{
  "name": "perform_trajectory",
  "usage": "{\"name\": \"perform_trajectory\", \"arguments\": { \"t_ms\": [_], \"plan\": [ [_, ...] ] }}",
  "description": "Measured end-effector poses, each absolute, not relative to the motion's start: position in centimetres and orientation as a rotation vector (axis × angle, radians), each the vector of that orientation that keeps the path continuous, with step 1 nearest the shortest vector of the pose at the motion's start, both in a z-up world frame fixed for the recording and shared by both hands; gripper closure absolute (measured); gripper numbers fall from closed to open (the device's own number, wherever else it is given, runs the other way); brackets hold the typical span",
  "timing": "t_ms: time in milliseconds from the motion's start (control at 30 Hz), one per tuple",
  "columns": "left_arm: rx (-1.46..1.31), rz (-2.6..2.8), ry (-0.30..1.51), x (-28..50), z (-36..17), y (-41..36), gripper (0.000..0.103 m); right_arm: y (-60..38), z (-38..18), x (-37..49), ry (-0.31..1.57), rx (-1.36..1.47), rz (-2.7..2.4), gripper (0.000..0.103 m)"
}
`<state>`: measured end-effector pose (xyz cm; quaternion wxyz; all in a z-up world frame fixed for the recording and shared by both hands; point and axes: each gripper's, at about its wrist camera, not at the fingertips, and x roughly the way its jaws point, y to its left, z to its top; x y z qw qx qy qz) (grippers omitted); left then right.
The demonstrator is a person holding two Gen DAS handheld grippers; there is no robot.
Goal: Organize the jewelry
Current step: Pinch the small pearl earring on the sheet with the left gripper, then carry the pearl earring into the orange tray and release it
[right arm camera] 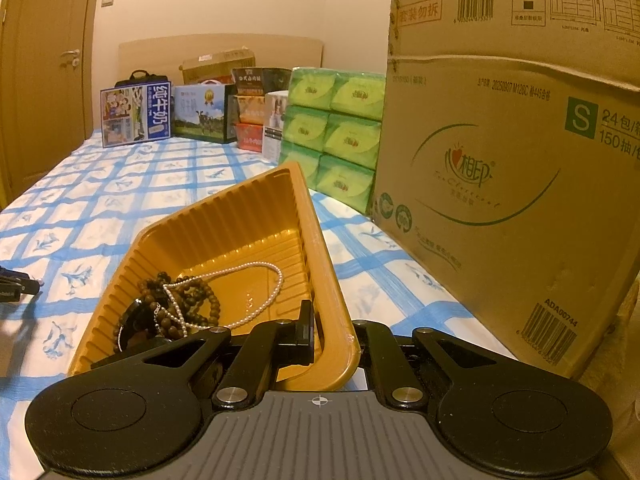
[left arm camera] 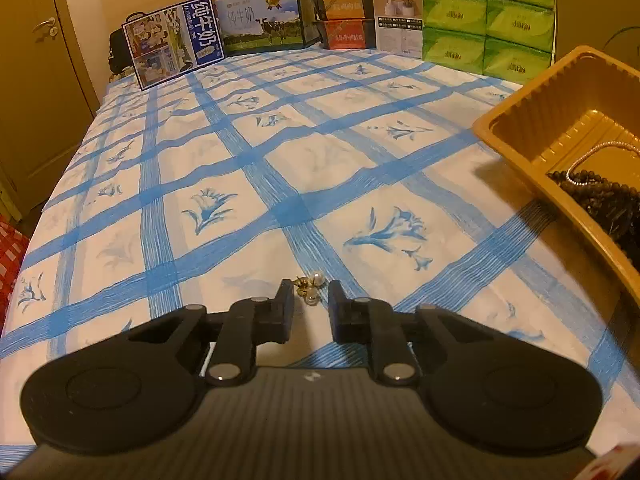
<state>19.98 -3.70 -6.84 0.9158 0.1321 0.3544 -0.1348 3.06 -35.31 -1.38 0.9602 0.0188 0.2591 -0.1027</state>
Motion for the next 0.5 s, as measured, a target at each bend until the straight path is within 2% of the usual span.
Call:
{"name": "perform_trajectory", "arguments": {
  "t_ms": [133,500],
  "plan": [
    [0.276,-0.278,0.728,20.1,-7.0,-3.7,0.094,-35.3,-1.4,3.0,0.528,0.035,-0.21,0.097],
    [0.277,-0.285,0.735,19.2,-5.4,-3.7,0.095,-35.3,-1.3,3.0,0.528,0.036,-0.211,0.097]
  ]
}}
